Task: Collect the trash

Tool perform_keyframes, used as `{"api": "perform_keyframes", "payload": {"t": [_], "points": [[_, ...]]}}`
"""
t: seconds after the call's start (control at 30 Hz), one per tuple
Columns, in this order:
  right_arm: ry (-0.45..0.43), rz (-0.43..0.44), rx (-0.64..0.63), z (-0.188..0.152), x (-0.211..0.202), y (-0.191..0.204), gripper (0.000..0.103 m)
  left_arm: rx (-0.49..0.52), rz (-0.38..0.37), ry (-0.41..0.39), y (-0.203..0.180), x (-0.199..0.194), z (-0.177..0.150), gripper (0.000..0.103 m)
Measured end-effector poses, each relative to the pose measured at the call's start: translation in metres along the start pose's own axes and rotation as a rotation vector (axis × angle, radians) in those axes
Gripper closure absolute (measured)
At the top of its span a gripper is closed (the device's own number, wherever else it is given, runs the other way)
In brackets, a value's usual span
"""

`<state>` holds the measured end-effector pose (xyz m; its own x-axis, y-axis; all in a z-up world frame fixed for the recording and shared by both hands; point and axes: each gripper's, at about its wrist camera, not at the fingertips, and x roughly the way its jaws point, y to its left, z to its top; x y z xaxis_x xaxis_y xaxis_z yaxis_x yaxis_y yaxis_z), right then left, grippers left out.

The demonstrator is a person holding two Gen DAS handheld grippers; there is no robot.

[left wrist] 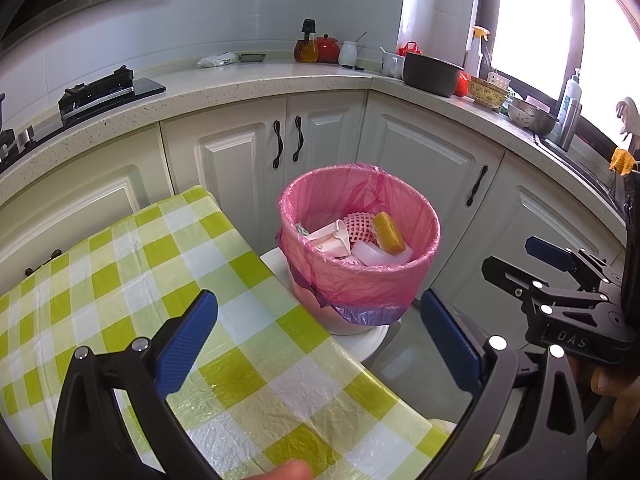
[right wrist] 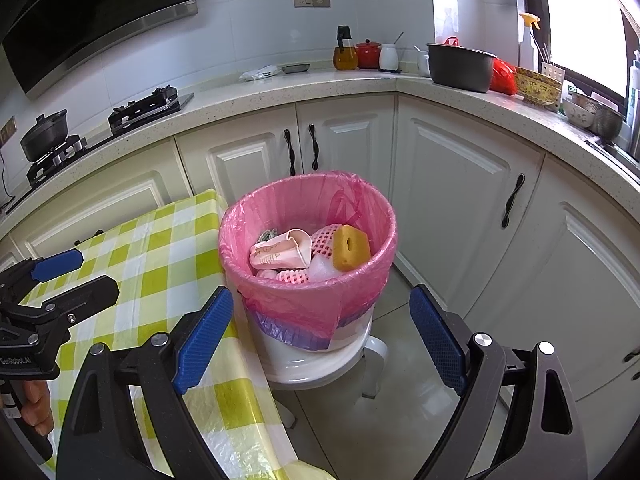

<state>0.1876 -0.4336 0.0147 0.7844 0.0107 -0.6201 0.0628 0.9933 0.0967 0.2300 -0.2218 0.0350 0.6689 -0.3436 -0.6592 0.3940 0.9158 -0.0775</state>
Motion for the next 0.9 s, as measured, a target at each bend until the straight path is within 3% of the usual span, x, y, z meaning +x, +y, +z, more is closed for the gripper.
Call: {"api": "perform_keyframes", "payload": {"t": [0.9], "points": [[0.001,0.003,-0.008,0.0017,0.0029,-0.0003,0.018,-0.009,0.000,0.001,0.0013,0.0012,0.0003,0.005]]}}
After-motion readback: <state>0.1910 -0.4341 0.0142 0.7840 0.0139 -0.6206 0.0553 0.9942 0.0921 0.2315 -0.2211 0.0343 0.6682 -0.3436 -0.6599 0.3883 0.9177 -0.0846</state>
